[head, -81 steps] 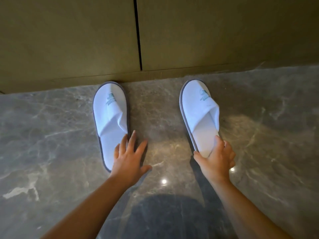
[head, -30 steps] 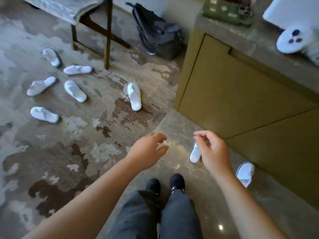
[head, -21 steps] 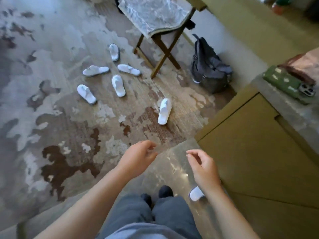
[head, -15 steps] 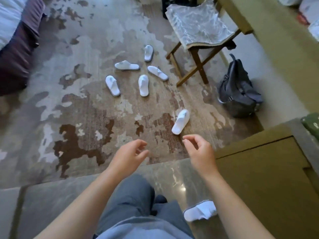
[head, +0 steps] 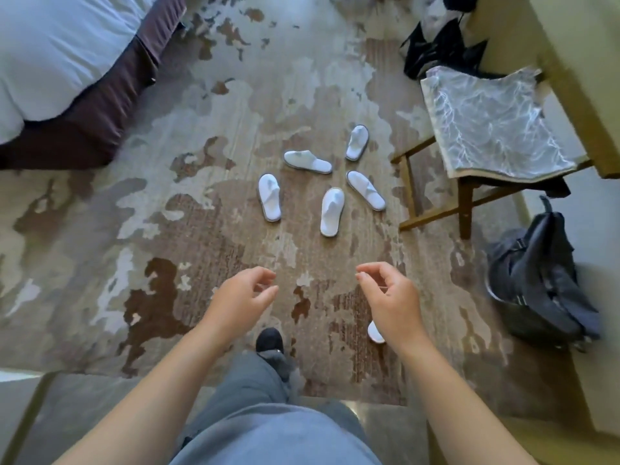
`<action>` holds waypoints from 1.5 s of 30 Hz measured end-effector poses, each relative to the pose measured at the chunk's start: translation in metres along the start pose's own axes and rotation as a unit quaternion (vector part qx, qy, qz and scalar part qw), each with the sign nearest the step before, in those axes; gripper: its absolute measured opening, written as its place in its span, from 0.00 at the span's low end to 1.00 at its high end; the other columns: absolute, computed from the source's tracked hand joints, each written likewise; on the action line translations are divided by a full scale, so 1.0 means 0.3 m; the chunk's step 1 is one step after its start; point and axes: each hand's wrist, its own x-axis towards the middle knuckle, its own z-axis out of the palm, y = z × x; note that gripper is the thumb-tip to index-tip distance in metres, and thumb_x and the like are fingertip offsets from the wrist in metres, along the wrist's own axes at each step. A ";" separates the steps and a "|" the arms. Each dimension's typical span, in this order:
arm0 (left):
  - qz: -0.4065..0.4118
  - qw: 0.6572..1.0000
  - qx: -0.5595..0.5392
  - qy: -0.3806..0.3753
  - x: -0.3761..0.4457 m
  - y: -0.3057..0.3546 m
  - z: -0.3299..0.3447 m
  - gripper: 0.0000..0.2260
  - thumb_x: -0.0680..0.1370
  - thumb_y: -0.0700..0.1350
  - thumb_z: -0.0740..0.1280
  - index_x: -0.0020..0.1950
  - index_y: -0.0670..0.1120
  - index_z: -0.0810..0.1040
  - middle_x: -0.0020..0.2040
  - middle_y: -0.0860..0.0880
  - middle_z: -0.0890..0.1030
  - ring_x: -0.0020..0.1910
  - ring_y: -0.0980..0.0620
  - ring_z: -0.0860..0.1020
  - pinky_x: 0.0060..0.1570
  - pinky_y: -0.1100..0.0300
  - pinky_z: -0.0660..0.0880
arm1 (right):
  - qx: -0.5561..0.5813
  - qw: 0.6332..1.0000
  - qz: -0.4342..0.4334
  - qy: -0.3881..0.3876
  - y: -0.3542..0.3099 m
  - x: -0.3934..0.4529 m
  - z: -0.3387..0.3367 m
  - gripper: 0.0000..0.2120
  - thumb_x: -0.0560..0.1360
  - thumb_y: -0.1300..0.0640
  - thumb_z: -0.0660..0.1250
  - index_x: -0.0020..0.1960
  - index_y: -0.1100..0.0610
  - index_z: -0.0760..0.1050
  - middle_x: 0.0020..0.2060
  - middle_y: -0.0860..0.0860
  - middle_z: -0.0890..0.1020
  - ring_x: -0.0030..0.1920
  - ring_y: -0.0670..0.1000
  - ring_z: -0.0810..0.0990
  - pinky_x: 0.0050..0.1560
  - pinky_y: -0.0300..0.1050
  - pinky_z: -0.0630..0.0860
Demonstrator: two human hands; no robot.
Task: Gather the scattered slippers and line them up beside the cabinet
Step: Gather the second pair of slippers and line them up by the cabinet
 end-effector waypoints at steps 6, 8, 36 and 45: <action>0.047 0.999 0.004 -0.003 0.451 0.179 -0.182 0.12 0.76 0.45 0.62 0.58 0.44 0.74 0.47 0.51 0.75 0.46 0.53 0.74 0.48 0.59 0.71 | 0.005 0.997 0.076 0.021 0.001 0.319 0.005 0.08 0.75 0.61 0.62 0.43 0.48 0.74 0.37 0.42 0.78 0.39 0.41 0.77 0.40 0.35 0.75; 0.048 0.999 -0.002 0.001 0.583 0.217 -0.211 0.12 0.76 0.45 0.62 0.58 0.45 0.75 0.47 0.51 0.75 0.46 0.53 0.74 0.49 0.59 0.71 | -0.009 0.997 0.076 0.027 0.005 0.436 0.005 0.08 0.74 0.61 0.62 0.42 0.49 0.74 0.36 0.41 0.78 0.39 0.40 0.76 0.36 0.27 0.71; -0.283 0.958 -0.054 -0.007 2.356 -0.709 0.325 0.19 0.75 0.47 0.63 0.64 0.44 0.67 0.60 0.45 0.75 0.53 0.49 0.74 0.47 0.60 0.65 | -0.158 0.962 0.075 -0.210 0.828 2.439 0.899 0.09 0.74 0.61 0.61 0.53 0.60 0.75 0.45 0.52 0.77 0.45 0.49 0.73 0.41 0.34 0.63; -0.342 0.934 -0.056 0.092 2.666 -1.384 0.756 0.24 0.74 0.51 0.65 0.66 0.41 0.66 0.65 0.40 0.69 0.64 0.44 0.68 0.58 0.55 0.65 | -0.244 0.947 0.034 -0.207 1.523 2.634 1.362 0.12 0.74 0.60 0.61 0.57 0.59 0.73 0.55 0.56 0.77 0.55 0.54 0.73 0.53 0.43 0.67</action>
